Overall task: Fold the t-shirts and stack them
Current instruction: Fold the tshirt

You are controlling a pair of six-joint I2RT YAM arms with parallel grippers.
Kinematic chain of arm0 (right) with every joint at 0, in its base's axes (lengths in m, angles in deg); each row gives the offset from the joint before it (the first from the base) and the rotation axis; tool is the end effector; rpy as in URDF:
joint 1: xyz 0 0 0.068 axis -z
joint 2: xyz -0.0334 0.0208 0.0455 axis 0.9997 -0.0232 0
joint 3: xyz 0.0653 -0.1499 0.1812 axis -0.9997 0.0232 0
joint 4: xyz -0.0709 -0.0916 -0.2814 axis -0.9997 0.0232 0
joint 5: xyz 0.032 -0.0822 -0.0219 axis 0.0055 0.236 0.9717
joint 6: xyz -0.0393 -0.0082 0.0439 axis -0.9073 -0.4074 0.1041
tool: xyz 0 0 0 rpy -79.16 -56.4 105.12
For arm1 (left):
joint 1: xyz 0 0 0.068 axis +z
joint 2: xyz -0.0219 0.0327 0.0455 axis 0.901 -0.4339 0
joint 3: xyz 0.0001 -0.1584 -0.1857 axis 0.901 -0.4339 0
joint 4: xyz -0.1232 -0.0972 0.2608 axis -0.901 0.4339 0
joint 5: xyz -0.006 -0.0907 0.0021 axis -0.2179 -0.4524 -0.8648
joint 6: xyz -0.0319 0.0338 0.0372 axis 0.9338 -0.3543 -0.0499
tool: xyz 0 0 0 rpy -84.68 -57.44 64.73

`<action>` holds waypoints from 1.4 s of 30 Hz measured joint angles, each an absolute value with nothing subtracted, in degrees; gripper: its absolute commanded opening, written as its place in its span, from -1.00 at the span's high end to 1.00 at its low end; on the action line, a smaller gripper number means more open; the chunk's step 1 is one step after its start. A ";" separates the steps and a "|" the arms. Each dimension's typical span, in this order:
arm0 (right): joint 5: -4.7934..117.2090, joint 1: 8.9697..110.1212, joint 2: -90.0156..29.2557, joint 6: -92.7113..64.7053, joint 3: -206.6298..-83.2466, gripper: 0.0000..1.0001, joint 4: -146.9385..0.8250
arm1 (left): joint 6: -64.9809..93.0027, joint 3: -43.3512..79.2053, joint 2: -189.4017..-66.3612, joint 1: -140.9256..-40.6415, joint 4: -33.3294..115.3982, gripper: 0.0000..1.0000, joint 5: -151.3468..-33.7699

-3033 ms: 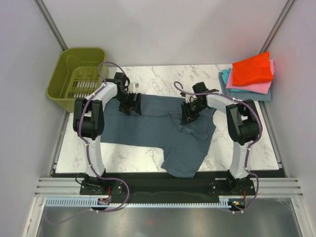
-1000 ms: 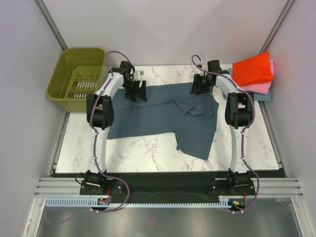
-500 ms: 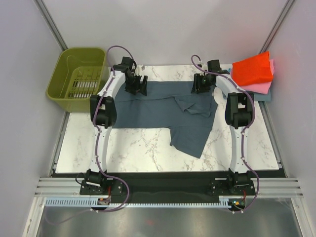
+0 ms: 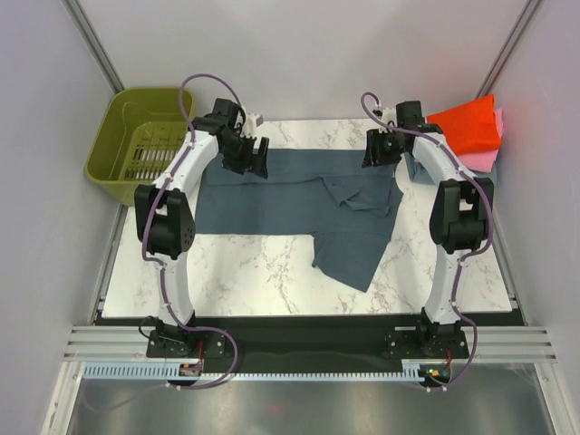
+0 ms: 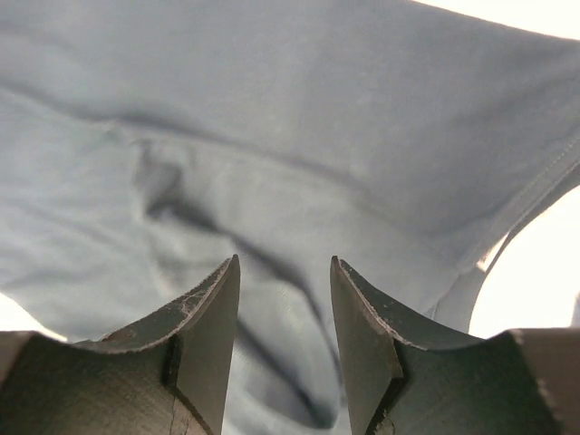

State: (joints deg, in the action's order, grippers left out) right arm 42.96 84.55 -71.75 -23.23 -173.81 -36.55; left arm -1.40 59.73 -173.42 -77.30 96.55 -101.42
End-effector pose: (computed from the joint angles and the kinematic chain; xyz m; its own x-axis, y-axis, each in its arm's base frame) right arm 0.5036 0.0518 0.1848 -0.8054 -0.0973 -0.5847 -0.3049 0.9139 0.2679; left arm 0.4775 -0.1236 0.2381 -0.8213 0.2553 -0.5102 0.4127 0.8833 -0.2223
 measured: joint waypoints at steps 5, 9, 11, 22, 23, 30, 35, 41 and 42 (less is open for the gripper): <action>39.42 84.07 -66.99 -24.33 -170.32 -0.04 -35.46 | 0.48 49.48 -173.01 -77.54 97.07 -0.72 -105.12; 36.98 82.72 -65.30 -24.81 -166.29 -0.02 -33.91 | 1.87 44.69 -175.74 -77.52 97.84 -0.72 -106.71; 36.58 81.97 -65.17 -25.03 -164.61 -0.02 -33.27 | 2.27 43.58 -176.39 -77.54 97.94 -0.72 -106.97; 36.91 80.05 -66.16 -25.22 -160.72 0.00 -32.33 | 3.56 43.08 -177.07 -77.54 97.03 -0.75 -107.10; 37.04 80.05 -66.79 -25.20 -160.90 0.00 -32.44 | 3.60 43.08 -177.29 -77.54 96.96 -0.75 -107.10; 37.24 79.83 -71.82 -25.05 -163.58 0.00 -32.64 | 4.02 43.08 -177.38 -77.52 96.94 -0.76 -107.06; 37.15 79.11 -73.70 -24.78 -165.16 0.01 -32.88 | 4.10 43.08 -177.38 -77.54 96.92 -0.76 -107.06; 36.49 77.89 -74.03 -24.04 -165.86 0.11 -33.80 | 4.13 43.08 -177.38 -77.54 96.90 -0.76 -107.04; 36.45 77.71 -74.03 -24.00 -165.88 0.22 -33.99 | 4.13 43.08 -177.40 -77.54 96.90 -0.76 -107.04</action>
